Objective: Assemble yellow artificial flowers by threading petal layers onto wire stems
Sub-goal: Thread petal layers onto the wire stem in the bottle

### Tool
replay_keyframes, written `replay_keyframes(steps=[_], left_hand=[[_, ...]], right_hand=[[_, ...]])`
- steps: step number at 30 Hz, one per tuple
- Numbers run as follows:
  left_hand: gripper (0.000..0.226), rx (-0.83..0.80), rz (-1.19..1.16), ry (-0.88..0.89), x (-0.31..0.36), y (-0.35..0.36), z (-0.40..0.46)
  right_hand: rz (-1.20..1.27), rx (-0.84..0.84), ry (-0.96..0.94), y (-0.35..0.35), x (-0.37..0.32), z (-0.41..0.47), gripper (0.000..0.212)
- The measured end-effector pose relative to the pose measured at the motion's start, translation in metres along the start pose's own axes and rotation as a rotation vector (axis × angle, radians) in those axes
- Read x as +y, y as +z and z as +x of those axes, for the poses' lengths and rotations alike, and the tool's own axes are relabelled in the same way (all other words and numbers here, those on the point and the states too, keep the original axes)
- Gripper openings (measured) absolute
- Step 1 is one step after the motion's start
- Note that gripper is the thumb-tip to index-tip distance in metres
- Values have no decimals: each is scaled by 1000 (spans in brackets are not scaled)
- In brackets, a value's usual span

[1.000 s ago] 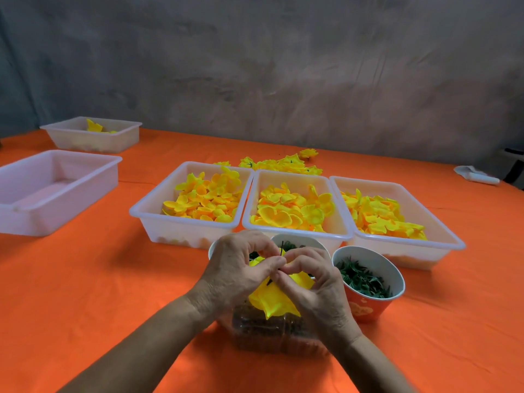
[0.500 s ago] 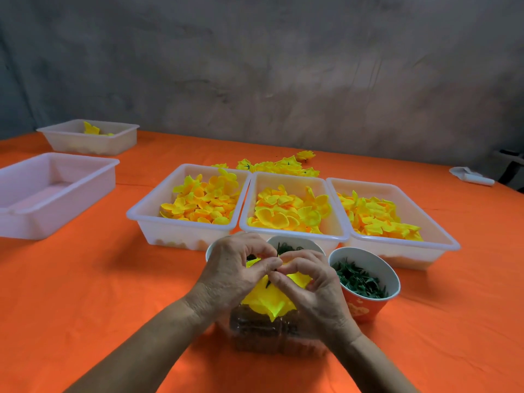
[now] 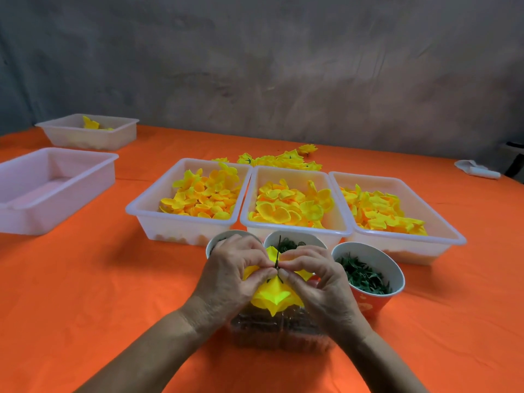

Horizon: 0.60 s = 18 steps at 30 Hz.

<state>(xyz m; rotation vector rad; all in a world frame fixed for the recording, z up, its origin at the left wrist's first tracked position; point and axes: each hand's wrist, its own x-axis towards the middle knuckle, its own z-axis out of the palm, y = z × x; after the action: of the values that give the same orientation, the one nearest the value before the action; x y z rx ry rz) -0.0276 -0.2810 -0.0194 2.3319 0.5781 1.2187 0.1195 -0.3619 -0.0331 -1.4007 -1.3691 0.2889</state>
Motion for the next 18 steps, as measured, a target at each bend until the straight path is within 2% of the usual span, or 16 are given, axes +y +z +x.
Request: replay_keyframes(steps=[2, 5, 7, 9, 12, 18], left_hand=[[8, -1, 13, -2, 1, 2, -1], [8, -5, -31, -38, 3, 0, -3], [4, -21, -76, -67, 3, -1, -5], [14, -34, -159, -157, 0, -3, -8], [30, -9, -300, -310, -3, -4, -10], [23, -32, -380, -315, -8, -2, -11]], right_hand=[[-35, -8, 11, 0, -3, 0, 10], [-70, -64, 74, -5, -14, 2, 21], [-102, -66, 76, -6, -21, 3, 17], [-131, -23, 58, -3, -23, 3, 7], [-138, 38, 52, 2, -24, 1, 7], [-120, 117, 11, 11, -15, -1, 13]])
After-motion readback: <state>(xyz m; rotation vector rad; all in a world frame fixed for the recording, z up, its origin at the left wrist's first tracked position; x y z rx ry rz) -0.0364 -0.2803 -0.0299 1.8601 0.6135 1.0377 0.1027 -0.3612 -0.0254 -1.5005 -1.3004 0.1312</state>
